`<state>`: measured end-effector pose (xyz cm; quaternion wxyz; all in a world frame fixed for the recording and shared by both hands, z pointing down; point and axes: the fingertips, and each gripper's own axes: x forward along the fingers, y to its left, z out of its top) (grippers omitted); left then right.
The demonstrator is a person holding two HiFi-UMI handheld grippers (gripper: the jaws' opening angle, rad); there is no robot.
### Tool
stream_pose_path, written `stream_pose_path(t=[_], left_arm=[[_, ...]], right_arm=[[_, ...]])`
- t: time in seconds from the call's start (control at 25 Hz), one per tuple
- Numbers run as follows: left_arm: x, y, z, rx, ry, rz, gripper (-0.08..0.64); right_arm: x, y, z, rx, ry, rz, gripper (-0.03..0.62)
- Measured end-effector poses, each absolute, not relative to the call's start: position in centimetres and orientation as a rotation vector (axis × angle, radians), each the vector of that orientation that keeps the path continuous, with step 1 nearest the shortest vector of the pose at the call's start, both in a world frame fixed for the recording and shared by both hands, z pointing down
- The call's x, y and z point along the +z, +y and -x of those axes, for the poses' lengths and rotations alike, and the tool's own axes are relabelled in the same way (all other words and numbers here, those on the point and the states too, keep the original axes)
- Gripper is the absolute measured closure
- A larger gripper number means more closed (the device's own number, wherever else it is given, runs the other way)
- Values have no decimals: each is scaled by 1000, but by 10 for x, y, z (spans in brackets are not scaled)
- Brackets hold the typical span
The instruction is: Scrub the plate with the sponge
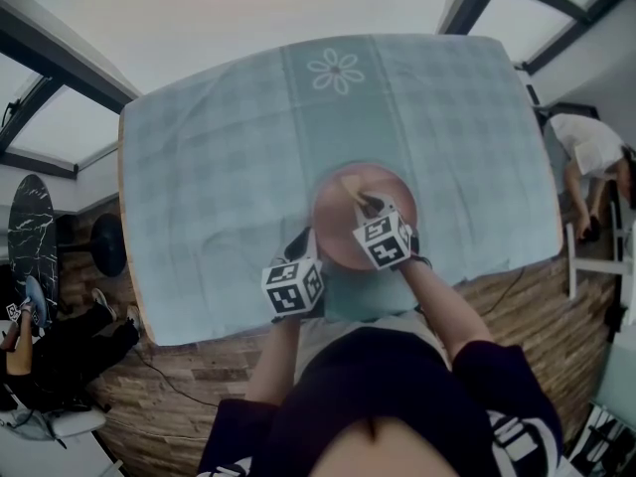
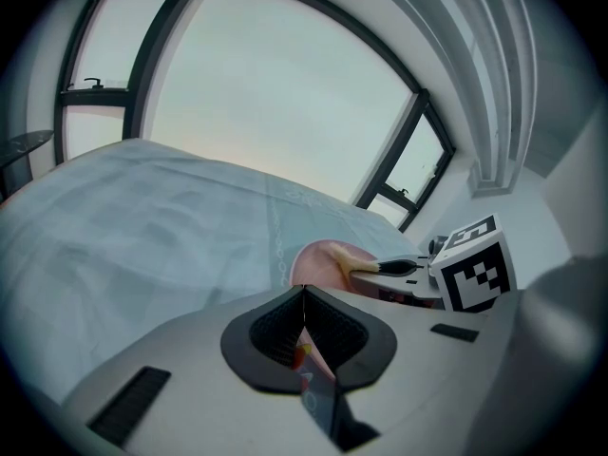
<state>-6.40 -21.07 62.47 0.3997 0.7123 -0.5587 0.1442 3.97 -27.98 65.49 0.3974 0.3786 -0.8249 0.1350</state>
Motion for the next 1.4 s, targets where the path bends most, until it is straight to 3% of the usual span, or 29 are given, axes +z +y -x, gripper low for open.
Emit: stream_pose_path(t=[1.4], left_arm=[[614, -190, 63, 316, -1440, -1789, 551]], right_arm=[[661, -196, -5, 334, -2105, -585, 555]])
